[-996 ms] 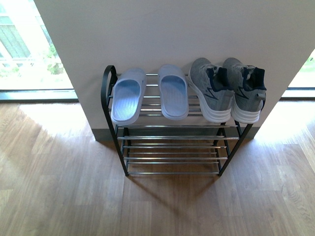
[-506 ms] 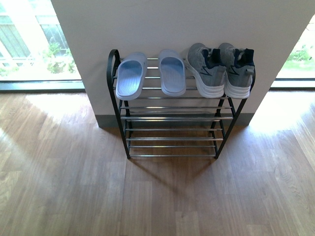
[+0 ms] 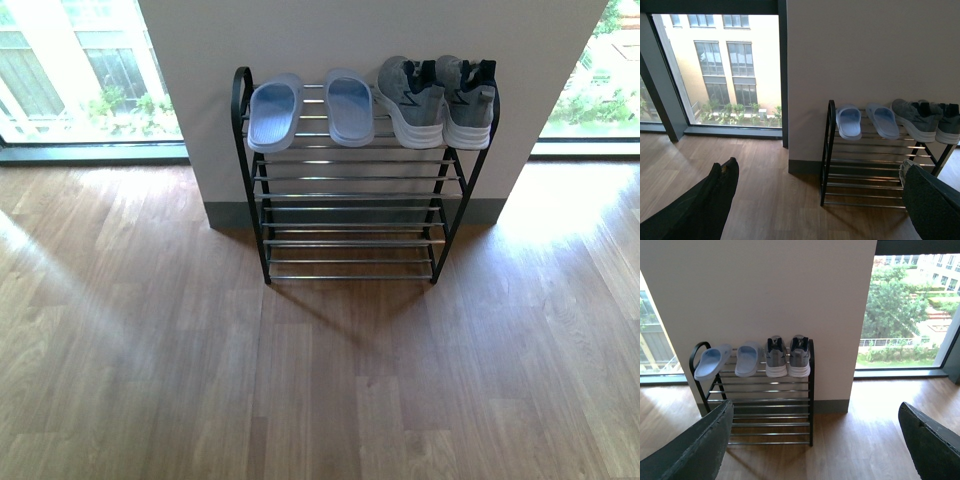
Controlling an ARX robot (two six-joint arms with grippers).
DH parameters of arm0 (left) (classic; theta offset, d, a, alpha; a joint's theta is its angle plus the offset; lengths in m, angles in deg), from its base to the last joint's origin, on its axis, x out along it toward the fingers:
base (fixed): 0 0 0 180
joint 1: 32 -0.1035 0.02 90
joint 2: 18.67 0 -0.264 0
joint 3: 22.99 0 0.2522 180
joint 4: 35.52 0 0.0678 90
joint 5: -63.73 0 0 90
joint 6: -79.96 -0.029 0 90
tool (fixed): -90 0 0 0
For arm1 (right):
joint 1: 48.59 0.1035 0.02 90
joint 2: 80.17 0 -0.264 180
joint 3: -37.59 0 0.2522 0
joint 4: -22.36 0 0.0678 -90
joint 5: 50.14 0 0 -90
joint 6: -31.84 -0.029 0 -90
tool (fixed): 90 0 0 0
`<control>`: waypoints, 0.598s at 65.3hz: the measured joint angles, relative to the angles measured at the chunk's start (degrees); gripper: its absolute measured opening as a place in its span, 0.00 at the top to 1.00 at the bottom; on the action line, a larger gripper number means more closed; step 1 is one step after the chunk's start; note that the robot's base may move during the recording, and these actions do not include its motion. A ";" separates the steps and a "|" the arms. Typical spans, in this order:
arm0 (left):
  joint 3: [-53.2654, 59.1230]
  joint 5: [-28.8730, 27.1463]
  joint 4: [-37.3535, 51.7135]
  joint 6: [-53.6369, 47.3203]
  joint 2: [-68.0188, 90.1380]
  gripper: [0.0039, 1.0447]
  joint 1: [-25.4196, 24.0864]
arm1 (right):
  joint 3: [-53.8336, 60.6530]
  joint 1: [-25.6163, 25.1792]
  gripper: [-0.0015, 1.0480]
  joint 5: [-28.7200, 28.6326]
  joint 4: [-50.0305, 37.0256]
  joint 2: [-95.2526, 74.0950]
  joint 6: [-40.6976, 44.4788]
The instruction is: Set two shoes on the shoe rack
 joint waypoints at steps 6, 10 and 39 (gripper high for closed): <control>0.00 -0.02 0.00 0.00 0.00 0.09 0.00 | 0.00 0.00 0.09 -0.04 0.00 -0.02 0.00; 0.00 0.00 0.00 0.00 0.00 0.09 0.00 | 0.00 0.00 0.09 0.04 0.00 0.04 0.00; 0.00 -0.02 0.00 0.00 0.00 0.09 0.00 | 0.00 0.00 0.09 -0.02 0.00 0.02 0.00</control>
